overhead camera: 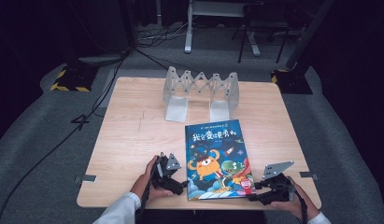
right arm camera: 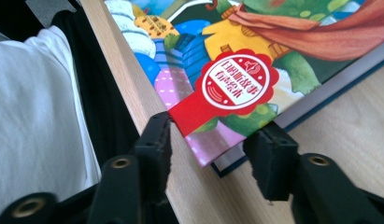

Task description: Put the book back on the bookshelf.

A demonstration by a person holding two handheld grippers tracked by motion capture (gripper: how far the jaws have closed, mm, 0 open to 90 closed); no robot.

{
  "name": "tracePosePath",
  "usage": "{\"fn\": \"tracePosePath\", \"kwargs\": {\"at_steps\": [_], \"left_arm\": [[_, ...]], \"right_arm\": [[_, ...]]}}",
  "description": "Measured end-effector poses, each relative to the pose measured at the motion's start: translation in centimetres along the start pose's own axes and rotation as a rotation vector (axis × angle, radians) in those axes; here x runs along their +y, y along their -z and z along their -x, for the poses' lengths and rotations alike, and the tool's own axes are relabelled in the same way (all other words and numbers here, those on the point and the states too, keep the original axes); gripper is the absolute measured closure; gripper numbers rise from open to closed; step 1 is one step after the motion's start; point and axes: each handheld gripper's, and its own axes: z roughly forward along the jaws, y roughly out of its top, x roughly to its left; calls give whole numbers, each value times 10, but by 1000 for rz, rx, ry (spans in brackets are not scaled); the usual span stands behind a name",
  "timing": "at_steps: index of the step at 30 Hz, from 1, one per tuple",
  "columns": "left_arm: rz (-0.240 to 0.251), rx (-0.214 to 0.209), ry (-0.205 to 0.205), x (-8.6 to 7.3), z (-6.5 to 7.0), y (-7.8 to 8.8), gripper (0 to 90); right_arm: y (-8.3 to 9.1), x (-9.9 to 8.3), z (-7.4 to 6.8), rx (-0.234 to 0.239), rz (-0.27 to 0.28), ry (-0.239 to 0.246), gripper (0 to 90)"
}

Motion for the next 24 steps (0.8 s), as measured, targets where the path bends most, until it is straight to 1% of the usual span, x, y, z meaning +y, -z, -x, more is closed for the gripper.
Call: {"fn": "tracePosePath", "kwargs": {"at_steps": [1,2,3,5,6,8,9,11,12,13,14,16,17,19,21,22,23,24], "left_arm": [[0,0,-1,0,0,0,4],[0,0,-1,0,0,0,4],[0,0,-1,0,0,0,4],[1,0,-2,0,0,0,4],[0,0,-1,0,0,0,4],[1,-1,-2,0,0,0,4],[0,-1,-3,0,0,0,4],[-3,-1,-1,0,0,0,4],[-3,-2,-3,0,0,0,4],[-3,-2,-3,0,0,0,4],[-3,-2,-3,0,0,0,4],[-3,-2,-3,0,0,0,4],[-3,-2,-3,0,-1,0,4],[0,-4,-7,0,-1,0,4],[-1,-5,-8,0,-1,0,4],[1,-6,-9,0,-1,0,4],[0,-6,-9,0,-1,0,4],[1,-7,-11,0,-1,0,4]], "right_arm": [[0,1,0,1,10,0,447],[1,2,2,8,31,-19,440],[4,4,7,29,65,-51,416],[5,5,9,37,75,-60,405],[6,6,13,61,96,-75,398],[6,9,18,91,112,-89,380],[6,11,19,95,119,-96,382],[5,14,24,103,122,-109,388],[4,15,26,108,114,-118,385],[3,17,29,106,114,-120,384],[1,19,31,120,119,-124,386],[-2,24,35,119,126,-135,390],[-3,26,37,127,124,-140,389],[-7,32,40,144,137,-139,389],[-10,37,43,145,137,-146,387],[-13,42,46,163,139,-139,396],[-13,42,46,163,139,-139,396],[-15,45,46,168,138,-125,397]]}}
